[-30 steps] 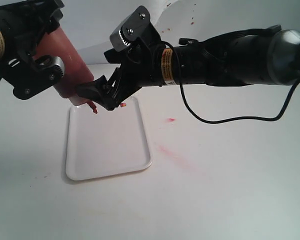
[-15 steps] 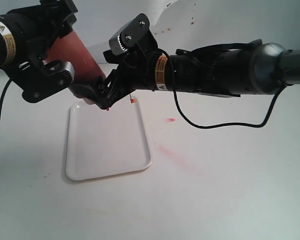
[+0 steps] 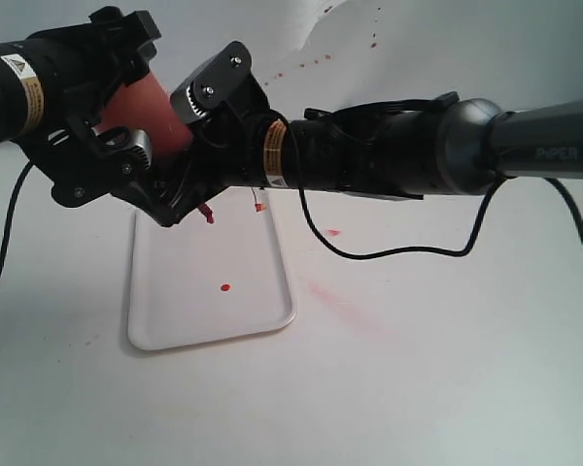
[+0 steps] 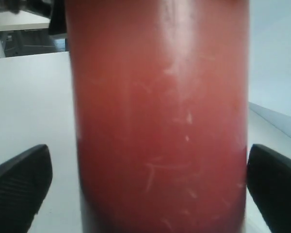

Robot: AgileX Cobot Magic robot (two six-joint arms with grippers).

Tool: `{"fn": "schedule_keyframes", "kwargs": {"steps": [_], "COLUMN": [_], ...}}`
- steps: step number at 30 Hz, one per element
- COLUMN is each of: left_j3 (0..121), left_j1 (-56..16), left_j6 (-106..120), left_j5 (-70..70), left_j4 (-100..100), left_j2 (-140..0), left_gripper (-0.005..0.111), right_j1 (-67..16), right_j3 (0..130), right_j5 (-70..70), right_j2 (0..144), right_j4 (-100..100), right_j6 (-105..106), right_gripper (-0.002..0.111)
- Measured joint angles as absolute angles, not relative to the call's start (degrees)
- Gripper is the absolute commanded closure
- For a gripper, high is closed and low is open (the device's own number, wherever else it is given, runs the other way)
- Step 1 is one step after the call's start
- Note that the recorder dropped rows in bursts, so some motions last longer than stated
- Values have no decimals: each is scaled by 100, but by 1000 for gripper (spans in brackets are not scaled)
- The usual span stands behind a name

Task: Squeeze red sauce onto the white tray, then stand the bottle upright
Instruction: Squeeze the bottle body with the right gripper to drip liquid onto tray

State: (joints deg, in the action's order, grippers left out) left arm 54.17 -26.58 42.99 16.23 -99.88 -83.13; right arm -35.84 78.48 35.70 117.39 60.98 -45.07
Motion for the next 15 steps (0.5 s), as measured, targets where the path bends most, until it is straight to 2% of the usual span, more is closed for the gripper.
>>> {"fn": "schedule_keyframes", "kwargs": {"steps": [2,5,8,9,15], "left_j3": [5417,5417,5417,5417,5417], "left_j1": [-2658,-2658,-2658,-2658,-2658], "left_j6": [4299,4299,4299,4299,4299], "left_j5": [1623,1623,1623,1623,1623], "left_j4": [-9988,-9988,-9988,-9988,-9988], "left_j2": [-8313,-8313,-8313,-8313,-8313], "left_gripper": [107,107,107,107,107], "right_j1": [-3594,-3594,-3594,-3594,-3594], "right_j3": [7898,7901,7901,7901,7901], "right_j5": [3556,3532,3507,3507,3540], "right_j2": [11750,11750,11755,11755,11755], "right_j4": [6075,6040,6031,6028,6005], "right_j6": [-4507,-4507,-4507,-4507,-4494], "right_gripper": [29,65,105,108,108]}}
